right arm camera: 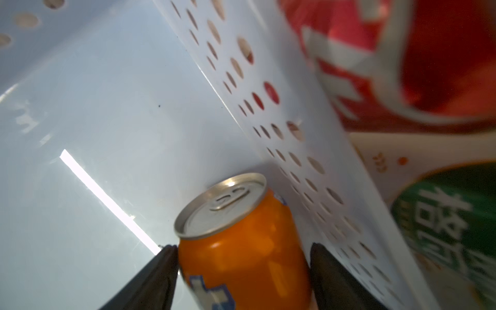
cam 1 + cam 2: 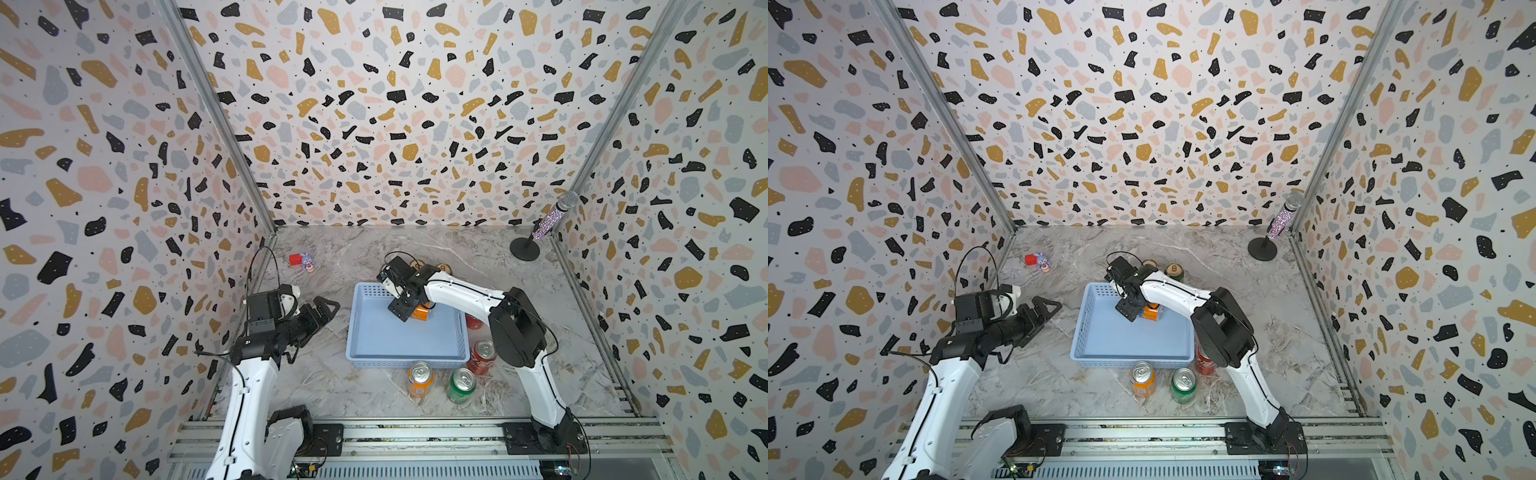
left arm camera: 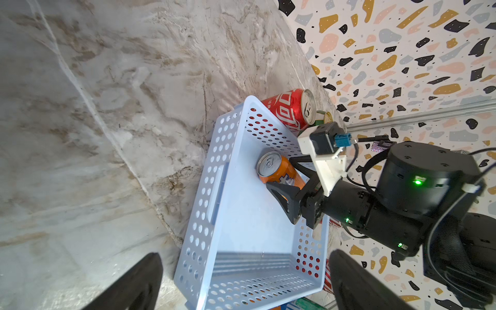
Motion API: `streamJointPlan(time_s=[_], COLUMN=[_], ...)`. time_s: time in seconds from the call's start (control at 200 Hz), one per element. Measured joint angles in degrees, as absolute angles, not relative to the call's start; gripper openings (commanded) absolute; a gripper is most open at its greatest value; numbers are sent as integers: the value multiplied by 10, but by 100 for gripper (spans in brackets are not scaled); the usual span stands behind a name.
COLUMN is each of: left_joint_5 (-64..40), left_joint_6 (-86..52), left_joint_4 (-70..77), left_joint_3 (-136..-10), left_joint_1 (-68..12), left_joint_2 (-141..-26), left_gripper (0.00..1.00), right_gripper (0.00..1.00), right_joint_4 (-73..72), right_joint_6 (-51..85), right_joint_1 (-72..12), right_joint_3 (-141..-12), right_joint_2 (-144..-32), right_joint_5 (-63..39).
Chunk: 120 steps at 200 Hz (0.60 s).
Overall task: Take out the drinks from the basket
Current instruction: Pick up the drink from the basket.
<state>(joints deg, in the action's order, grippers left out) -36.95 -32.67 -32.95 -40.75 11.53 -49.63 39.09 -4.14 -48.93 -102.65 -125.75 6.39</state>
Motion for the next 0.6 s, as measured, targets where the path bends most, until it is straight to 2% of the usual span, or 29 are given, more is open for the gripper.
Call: streamJointPlan(time_s=[0.375, 0.46, 0.521, 0.601], left_joint_5=[-369, -369, -369, -369], left_joint_6=[-327, -327, -327, -327], left_joint_4=[-319, -317, -317, -317], left_joint_3=[-408, -408, -408, -407], left_joint_1=[115, 115, 115, 115], left_joint_2=[-496, -496, -496, -496], left_gripper=[100, 100, 100, 100], right_gripper=[76, 72, 64, 43], right_joint_4=[333, 325, 316, 299], right_joint_6=[-41, -42, -40, -39], right_joint_1=[-489, -489, -489, -489], right_joint_3=[-984, -978, -970, -952], right_joint_2=[-1253, -1251, -1247, -1239], right_joint_5=[57, 56, 55, 55])
